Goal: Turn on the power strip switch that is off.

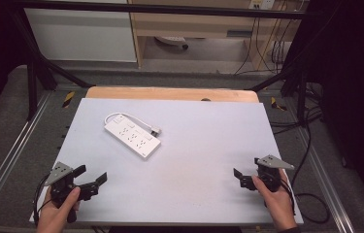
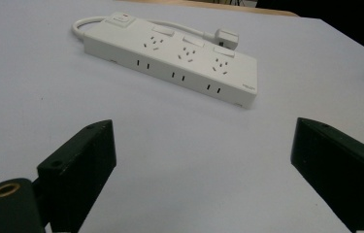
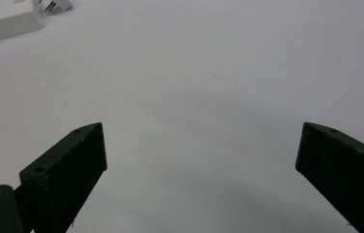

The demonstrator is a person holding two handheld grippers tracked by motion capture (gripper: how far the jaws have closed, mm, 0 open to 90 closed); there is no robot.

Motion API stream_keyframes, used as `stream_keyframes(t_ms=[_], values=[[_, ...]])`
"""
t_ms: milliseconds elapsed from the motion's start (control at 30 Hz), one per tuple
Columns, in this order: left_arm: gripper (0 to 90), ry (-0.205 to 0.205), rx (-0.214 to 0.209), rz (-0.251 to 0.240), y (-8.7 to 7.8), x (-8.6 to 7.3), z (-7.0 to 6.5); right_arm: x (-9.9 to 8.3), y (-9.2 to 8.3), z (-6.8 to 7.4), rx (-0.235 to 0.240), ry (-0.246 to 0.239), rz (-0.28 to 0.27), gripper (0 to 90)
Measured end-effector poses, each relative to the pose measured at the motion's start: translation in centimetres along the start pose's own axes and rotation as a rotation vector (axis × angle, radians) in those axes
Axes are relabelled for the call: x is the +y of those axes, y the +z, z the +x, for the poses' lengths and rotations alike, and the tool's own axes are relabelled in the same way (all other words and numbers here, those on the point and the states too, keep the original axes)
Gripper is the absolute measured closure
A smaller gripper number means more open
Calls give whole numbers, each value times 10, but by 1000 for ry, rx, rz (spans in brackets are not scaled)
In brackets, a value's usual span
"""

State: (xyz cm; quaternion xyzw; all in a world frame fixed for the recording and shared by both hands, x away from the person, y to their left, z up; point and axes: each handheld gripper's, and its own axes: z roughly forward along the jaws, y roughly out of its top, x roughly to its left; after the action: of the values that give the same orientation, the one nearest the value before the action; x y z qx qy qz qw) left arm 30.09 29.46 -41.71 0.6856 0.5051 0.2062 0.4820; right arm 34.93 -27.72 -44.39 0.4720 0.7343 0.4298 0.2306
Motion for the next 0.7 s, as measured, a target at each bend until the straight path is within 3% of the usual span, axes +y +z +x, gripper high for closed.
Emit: stream_keyframes(t_ms=[200, 367, 467, 700], values=[[91, -8, -4, 4, 1, 0, 0, 0, 2, -2, -1, 4, 4, 47], [92, 22, -11, -2, 3, 2, -4, 0, 2, -1, 3, 4, 11, 48], [92, 17, -23, -6, 4, 3, -5, 0, 2, -1, 4, 7, 11, 48], [105, -17, -41, -33, 11, 28, -7, 2, 1, 0, 13, 20, -7, 50]])
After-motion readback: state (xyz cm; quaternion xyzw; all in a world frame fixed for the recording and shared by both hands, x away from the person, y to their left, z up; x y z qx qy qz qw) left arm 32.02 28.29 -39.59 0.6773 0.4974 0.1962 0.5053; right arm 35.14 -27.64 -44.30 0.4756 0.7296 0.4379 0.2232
